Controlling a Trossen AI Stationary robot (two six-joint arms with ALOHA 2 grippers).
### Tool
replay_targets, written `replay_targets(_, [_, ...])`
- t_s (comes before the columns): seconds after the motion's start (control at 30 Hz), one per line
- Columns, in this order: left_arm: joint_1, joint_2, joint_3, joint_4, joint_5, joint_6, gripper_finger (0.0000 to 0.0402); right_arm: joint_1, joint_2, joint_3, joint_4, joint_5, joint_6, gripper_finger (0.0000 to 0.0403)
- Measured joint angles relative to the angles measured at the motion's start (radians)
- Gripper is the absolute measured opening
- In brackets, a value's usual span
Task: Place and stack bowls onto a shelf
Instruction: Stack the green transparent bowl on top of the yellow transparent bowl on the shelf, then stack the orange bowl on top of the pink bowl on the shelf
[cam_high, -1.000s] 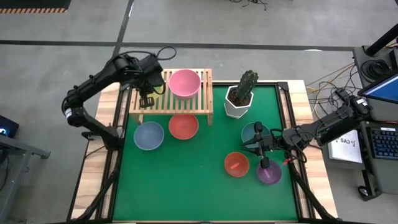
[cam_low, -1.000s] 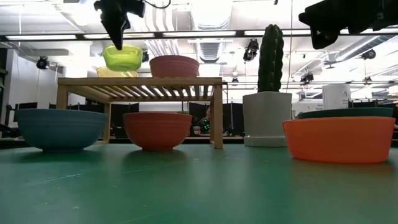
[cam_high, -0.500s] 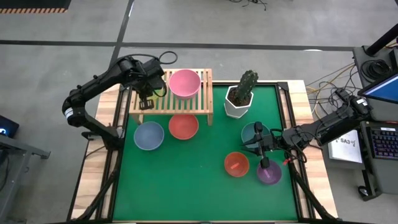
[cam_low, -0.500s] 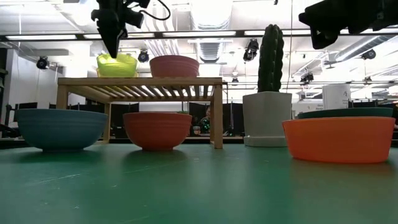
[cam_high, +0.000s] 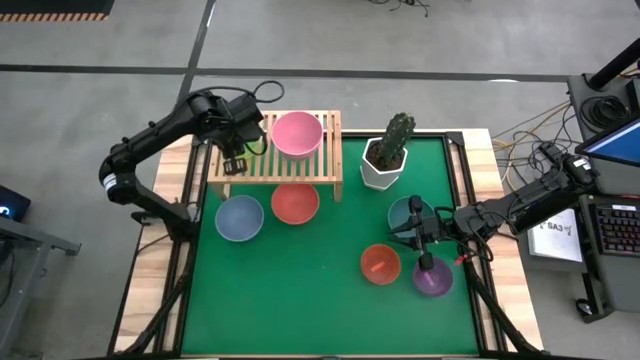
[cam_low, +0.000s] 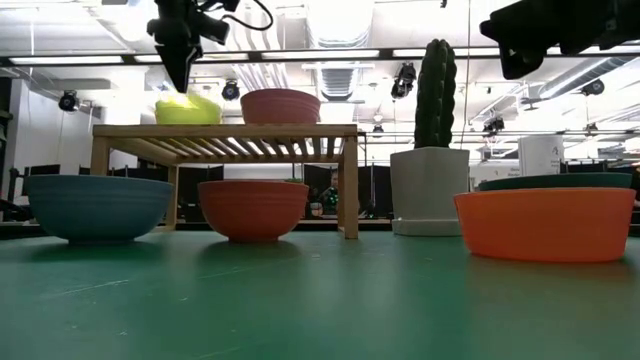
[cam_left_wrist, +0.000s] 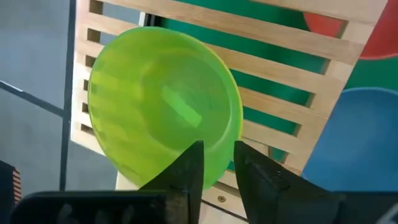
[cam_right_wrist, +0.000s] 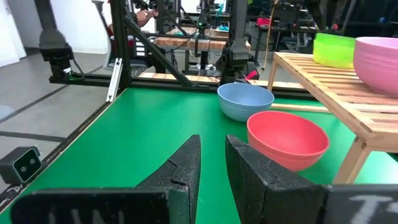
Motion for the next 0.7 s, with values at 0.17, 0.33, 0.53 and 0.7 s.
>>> replay_targets(0.17, [-0.001, -0.051, 0.0, 0.0, 0.003, -0.072, 0.0088, 0.0, 0.0, 0.0, 0.002, 0.019, 0.023, 0.0066])
replay_targets(0.33, [-0.018, -0.17, -0.007, 0.075, 0.157, -0.208, 0.0084, 0.0, 0.007, 0.0, 0.013, 0.02, 0.081, 0.0066])
replay_targets(0.53, [-0.166, -0.405, -0.161, 0.46, 0.213, -0.43, 0.0076, -0.001, 0.101, 0.033, 0.076, 0.057, 0.088, 0.0066])
replay_targets(0.7, [-0.383, -0.586, -0.422, 0.876, 0.214, -0.539, 0.0074, -0.008, 0.232, 0.195, -0.04, 0.072, 0.061, 0.0066])
